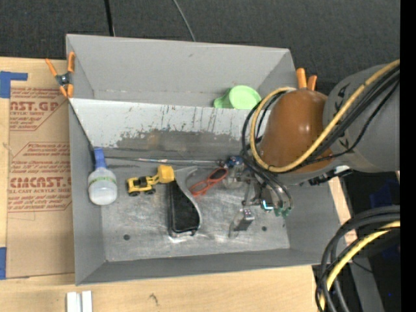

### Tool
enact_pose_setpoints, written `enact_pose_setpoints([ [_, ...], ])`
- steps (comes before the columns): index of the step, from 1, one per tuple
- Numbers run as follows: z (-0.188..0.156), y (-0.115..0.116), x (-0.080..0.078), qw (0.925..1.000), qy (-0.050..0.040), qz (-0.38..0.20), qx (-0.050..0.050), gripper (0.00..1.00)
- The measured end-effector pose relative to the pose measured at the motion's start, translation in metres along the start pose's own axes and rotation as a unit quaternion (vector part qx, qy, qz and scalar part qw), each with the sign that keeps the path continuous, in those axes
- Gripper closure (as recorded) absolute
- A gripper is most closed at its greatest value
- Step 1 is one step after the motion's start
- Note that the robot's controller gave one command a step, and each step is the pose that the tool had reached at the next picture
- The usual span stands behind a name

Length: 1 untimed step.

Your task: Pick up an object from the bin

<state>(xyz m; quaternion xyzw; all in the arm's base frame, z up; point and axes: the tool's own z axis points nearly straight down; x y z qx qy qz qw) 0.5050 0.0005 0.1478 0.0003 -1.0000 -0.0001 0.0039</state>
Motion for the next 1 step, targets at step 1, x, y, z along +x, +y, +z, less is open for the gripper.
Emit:
enact_pose_setpoints([
  [1,-0.0037,0.0000,-0.0020,1.0000,-0.0039,0.000,0.000,0.00],
])
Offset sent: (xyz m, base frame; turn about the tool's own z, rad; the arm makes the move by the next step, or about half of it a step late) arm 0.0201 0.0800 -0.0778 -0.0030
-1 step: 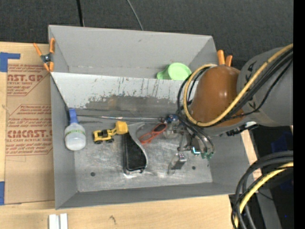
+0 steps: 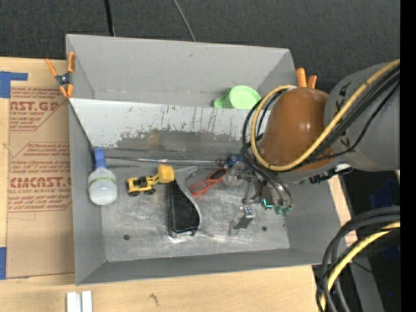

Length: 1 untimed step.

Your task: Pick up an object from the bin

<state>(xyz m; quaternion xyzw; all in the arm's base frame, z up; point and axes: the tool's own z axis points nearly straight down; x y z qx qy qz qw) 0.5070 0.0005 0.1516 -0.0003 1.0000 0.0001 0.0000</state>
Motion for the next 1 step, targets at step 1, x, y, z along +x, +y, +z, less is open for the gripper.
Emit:
enact_pose_setpoints([
  [1,0.0013,0.0013,-0.0008,1.0000,-0.0006,0.001,0.000,0.00],
])
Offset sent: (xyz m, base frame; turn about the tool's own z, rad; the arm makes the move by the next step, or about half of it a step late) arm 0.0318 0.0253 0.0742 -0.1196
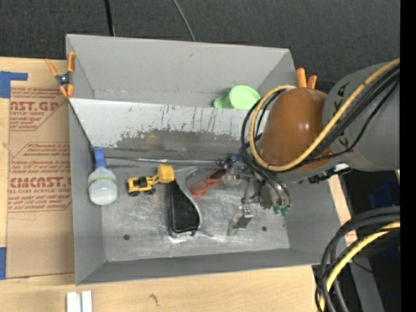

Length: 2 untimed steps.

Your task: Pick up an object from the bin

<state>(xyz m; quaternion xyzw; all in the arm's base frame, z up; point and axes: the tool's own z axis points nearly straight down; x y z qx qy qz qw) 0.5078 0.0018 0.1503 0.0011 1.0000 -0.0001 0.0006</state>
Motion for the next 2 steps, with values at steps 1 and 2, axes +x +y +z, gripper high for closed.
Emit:
enact_pose_setpoints([
  [1,0.020,0.030,-0.008,0.9996,0.0088,-0.025,-0.002,0.00],
  [2,0.011,0.065,-0.020,0.9997,-0.0077,-0.023,0.000,0.00],
])
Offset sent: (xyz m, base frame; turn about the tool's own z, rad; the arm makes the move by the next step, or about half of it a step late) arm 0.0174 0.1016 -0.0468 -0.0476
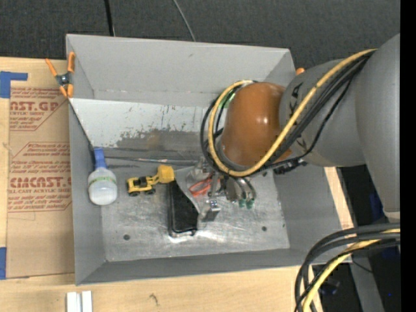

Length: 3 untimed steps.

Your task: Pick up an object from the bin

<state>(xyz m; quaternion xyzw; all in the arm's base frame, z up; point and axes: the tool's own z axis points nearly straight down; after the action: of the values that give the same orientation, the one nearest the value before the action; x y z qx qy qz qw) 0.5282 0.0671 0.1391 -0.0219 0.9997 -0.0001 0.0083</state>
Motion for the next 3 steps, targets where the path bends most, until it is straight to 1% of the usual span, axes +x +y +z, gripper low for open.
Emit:
enact_pose_setpoints([
  [1,0.0505,0.0964,-0.0094,0.9941,-0.0274,-0.105,-0.002,1.00],
  [2,0.0518,0.0980,-0.0082,0.9941,-0.0261,-0.105,-0.003,1.00],
  [3,0.0509,0.0926,-0.0035,0.9940,-0.0188,-0.108,-0.005,1.00],
])
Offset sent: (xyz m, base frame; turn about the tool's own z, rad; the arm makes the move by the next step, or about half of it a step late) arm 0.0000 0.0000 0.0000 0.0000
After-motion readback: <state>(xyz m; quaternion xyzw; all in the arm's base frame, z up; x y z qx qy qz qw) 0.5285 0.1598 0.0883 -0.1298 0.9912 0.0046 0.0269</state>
